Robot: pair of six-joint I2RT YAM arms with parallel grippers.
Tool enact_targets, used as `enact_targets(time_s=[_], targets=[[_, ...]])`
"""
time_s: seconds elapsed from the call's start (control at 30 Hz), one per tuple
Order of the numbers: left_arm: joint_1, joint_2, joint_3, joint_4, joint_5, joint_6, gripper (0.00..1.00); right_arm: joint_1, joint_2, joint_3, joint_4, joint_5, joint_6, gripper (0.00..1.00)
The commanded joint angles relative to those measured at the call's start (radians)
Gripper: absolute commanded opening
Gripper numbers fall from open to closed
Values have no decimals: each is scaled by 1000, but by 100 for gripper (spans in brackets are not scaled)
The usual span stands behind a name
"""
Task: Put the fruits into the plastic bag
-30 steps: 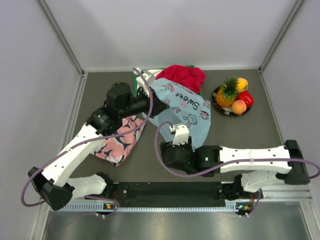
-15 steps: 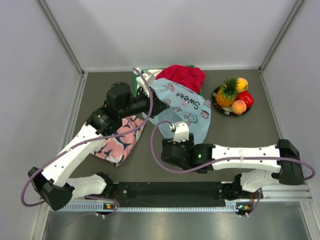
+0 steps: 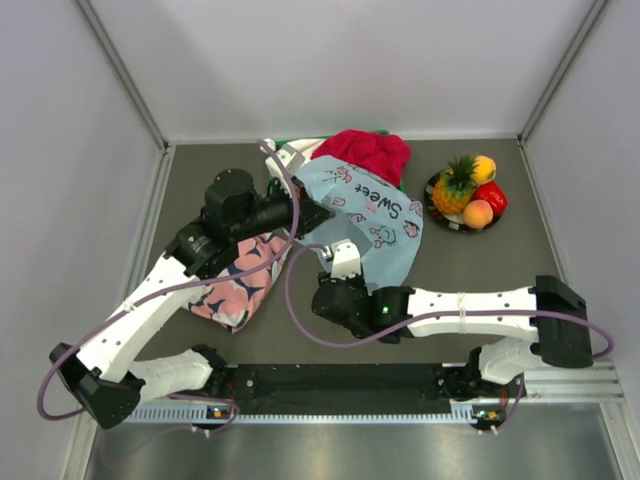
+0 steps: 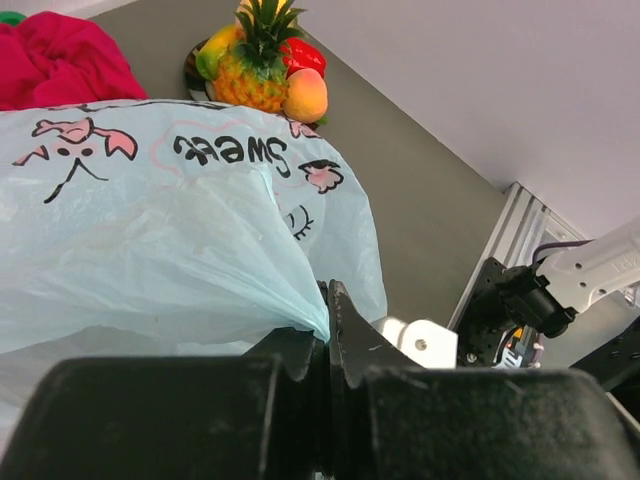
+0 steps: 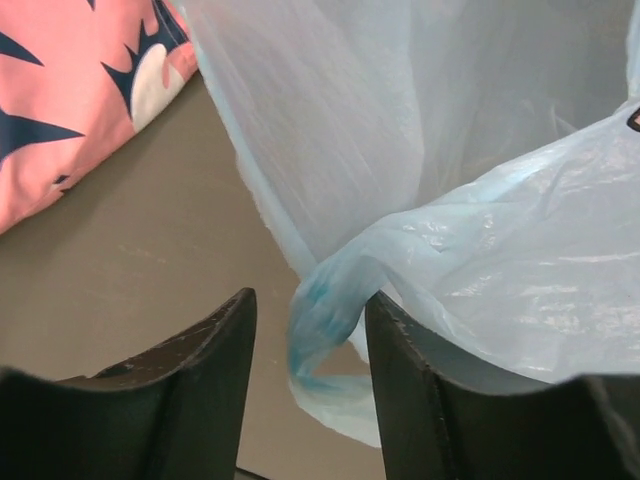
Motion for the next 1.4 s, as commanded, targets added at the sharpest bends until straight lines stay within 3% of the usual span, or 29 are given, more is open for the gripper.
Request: enact_targets(time_s=[0.0,0.03,0.13,0.33,0.4,0.47,0.6,0.83,1.0,1.13,1.2,1.37], targets=[[-4,-46,-4,43,-16,19,0,-14,62,30,36,29,-53,43],[-3,-48,-1,33,-26,25,0,-14,65,41,24,24,-54,32],[-3,-59,12,-26,-63,68,0,-13,10,73,-24,6,-51,15],[-3,-144,56,-158,-360,182,0,-19,-336,49,-41,29,-97,0],[-4,-164,90,-216,-446,188,0,-38,-415,46,-62,37,-131,0],[-3,-175,128,-263,-447,179,0,-74,-512,54,-68,52,-178,0],[-3,-161,240,-348,-326,93,0,-150,-576,89,-68,69,-269,0],[-3,-94,314,-314,-126,-34,0,-174,-579,182,39,129,-457,0],[-3,-45,259,-305,-219,-8,0,-229,-573,193,93,90,-510,0],[2,15,197,-281,-338,30,0,-504,-532,143,65,-182,-424,0],[14,35,173,-276,-414,44,0,-572,-512,117,80,-247,-390,0],[40,76,113,-236,-435,70,0,-634,-417,90,93,-272,-389,0]])
